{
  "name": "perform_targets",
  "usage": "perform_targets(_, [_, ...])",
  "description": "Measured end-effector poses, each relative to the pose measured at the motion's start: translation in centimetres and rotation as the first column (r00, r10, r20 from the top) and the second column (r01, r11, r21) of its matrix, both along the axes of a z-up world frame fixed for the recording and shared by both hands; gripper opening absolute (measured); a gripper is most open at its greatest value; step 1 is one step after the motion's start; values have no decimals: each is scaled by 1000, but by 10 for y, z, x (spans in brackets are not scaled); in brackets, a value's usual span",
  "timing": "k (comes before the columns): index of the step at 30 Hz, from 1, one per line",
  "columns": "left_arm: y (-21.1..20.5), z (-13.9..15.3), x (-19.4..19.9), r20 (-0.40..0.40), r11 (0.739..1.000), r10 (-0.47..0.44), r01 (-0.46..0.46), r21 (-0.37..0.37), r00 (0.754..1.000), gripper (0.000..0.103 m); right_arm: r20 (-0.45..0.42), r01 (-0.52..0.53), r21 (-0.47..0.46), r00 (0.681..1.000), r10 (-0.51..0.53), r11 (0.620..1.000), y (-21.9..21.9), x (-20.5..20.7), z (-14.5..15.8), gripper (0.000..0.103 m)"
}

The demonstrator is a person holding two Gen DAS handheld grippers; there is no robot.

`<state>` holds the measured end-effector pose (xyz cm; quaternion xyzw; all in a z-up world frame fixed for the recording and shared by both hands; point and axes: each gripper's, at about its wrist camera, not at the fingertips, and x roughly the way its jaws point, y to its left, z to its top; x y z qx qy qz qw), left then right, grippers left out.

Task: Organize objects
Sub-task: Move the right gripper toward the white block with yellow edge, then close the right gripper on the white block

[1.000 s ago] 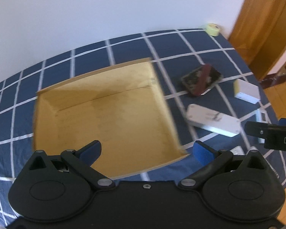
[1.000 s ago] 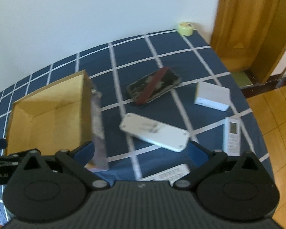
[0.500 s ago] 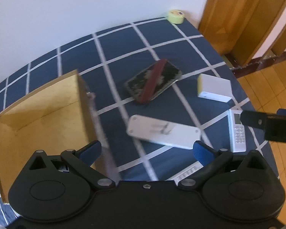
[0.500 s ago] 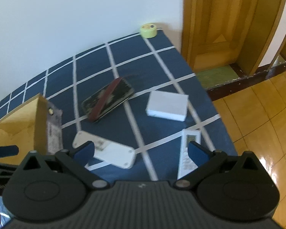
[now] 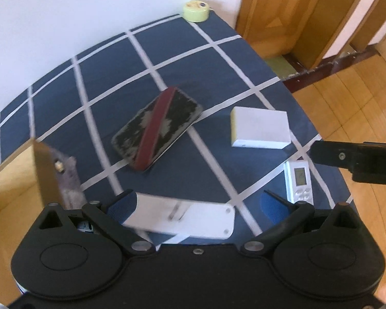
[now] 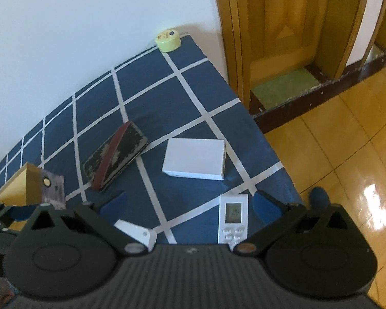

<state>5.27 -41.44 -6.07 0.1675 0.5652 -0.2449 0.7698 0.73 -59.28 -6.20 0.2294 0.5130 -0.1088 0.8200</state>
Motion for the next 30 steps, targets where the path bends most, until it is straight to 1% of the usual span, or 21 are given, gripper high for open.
perform_targets(4, [-22,-16,15,-29,999,-36,36,11,999,103,-18,14,37,1000,-13,999,-15,19,-16,103])
perform_targets(10, [-47,-43,39,-105,997,-72,72,-7,992,103,-54,30,100,998,-24,995,-31,48,-48,103])
perform_targets(18, [-77,-80,64,-196,991,-136,132,-31,971,102,-120,44,151,992,-26,988,-46,77,-89,101])
perform_targets(22, [-85,-94,75,-242,989,-146,136,-58,959,101,-144,45,173,989,-20,984,-52,88,-105,100])
perform_targets(24, [-88,-100,80,-262,988,-147,132,-77,954,99,-147,39,192,989,-11,981,-54,92,-111,95])
perform_targets(26, [-91,-107,84,-288,988,-147,127,-86,946,96,-156,42,202,988,-10,978,-57,95,-116,94])
perform_targets(28, [-93,-113,87,-322,987,-150,123,-103,935,94,-166,47,218,986,-10,975,-58,97,-122,90])
perform_targets(30, [-95,-116,89,-340,986,-152,121,-110,928,92,-172,51,231,985,-11,972,-60,99,-127,86])
